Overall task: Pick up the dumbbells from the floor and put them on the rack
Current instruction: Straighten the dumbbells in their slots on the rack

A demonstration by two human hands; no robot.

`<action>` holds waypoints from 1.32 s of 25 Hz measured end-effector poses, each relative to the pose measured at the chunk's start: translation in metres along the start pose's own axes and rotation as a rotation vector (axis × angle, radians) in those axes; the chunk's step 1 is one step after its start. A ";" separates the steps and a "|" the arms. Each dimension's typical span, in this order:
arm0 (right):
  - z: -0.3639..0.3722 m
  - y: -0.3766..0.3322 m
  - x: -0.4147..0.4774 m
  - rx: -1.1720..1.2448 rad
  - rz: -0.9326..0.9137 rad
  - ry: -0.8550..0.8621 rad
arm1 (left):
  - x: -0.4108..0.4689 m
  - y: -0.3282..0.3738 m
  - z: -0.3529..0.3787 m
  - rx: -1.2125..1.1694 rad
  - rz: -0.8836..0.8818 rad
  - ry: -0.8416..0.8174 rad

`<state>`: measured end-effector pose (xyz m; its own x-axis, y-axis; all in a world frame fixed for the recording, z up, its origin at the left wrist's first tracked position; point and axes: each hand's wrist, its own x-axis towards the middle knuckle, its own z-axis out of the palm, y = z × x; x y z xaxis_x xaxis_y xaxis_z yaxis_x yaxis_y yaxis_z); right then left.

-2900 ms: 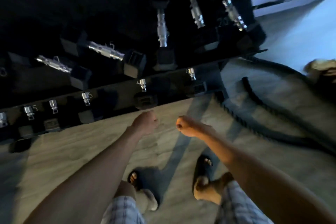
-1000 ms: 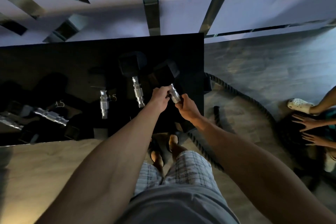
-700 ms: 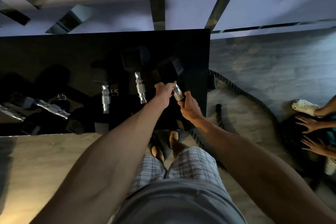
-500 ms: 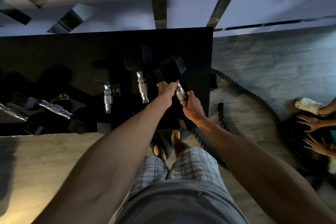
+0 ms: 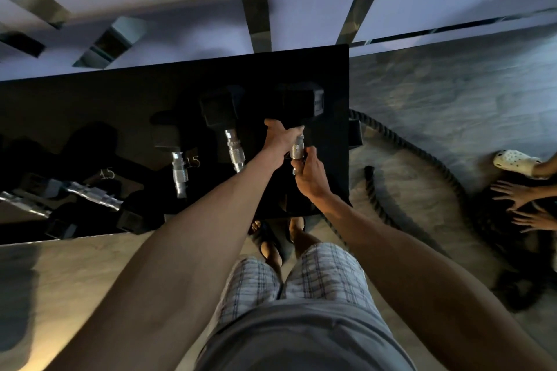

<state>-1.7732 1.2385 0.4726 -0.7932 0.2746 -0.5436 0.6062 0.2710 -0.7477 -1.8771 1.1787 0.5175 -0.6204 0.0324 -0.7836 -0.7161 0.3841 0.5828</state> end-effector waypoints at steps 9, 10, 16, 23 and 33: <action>0.004 0.024 -0.015 -0.118 0.012 -0.059 | -0.009 -0.028 -0.008 0.091 -0.007 -0.027; 0.003 0.022 -0.017 -0.138 0.003 -0.054 | -0.010 -0.029 -0.012 0.131 0.010 -0.037; 0.008 0.006 -0.049 -0.446 -0.303 0.180 | -0.024 -0.054 -0.055 0.357 0.132 0.039; 0.065 -0.027 -0.044 -0.382 -0.258 -0.129 | -0.044 -0.095 -0.128 0.315 0.100 0.274; 0.132 -0.033 -0.016 -0.059 0.079 -0.053 | 0.083 -0.121 -0.135 -0.150 -0.029 -0.014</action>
<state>-1.7886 1.1029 0.4557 -0.7440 0.2488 -0.6201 0.6678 0.3051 -0.6789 -1.8846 1.0107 0.4110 -0.5950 0.0366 -0.8029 -0.7740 0.2432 0.5846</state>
